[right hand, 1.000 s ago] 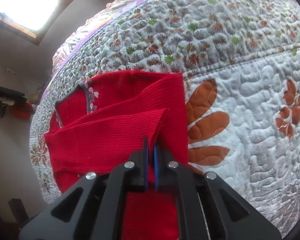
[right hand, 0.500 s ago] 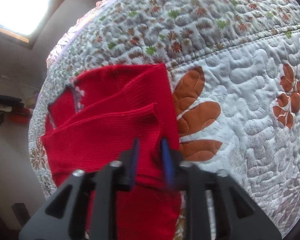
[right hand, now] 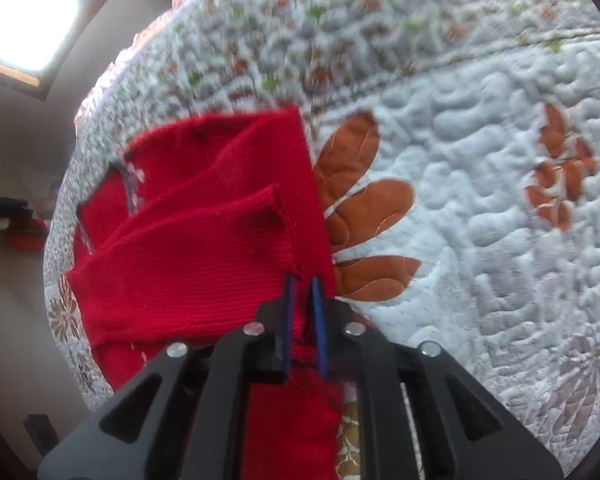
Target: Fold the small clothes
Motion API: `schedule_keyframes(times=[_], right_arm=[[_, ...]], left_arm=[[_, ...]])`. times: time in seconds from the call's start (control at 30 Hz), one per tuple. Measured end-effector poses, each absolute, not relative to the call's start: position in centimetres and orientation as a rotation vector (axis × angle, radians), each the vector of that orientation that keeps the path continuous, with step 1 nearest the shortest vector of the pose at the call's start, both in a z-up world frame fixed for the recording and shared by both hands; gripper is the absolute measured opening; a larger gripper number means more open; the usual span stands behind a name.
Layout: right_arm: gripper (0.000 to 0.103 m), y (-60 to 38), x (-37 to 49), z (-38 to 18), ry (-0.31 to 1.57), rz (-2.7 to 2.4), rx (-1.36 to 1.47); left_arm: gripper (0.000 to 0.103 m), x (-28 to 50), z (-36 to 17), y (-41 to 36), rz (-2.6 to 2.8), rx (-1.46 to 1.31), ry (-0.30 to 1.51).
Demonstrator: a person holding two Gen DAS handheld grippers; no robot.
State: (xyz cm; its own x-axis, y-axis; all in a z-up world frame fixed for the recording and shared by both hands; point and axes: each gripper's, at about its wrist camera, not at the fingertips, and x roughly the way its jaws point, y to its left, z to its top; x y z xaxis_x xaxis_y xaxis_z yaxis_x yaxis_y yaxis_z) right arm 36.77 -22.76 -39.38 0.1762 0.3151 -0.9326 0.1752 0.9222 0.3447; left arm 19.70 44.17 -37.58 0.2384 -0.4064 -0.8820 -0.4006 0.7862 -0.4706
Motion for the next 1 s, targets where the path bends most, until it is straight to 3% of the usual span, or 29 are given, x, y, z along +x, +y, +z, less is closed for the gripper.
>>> schedule_keyframes(times=[0.17, 0.37, 0.63, 1.0], right_arm=[[0.011, -21.8, 35.9, -37.4, 1.353, 0.154, 0.42], [0.009, -21.2, 36.2, -40.6, 1.412, 0.116, 0.384], [0.056, -22.3, 28.8, -35.4, 1.358, 0.187, 0.424], [0.06, -21.9, 6.4, -40.6, 1.662, 0.259, 0.448]], left_arm=[[0.066, 18.7, -38.4, 44.7, -0.013, -0.77, 1.384], [0.068, 16.9, -39.8, 45.0, -0.005, -0.806, 1.42], [0.076, 12.2, -41.2, 46.7, -0.01, -0.813, 1.497], [0.076, 4.8, -46.8, 46.4, -0.102, -0.919, 1.597]])
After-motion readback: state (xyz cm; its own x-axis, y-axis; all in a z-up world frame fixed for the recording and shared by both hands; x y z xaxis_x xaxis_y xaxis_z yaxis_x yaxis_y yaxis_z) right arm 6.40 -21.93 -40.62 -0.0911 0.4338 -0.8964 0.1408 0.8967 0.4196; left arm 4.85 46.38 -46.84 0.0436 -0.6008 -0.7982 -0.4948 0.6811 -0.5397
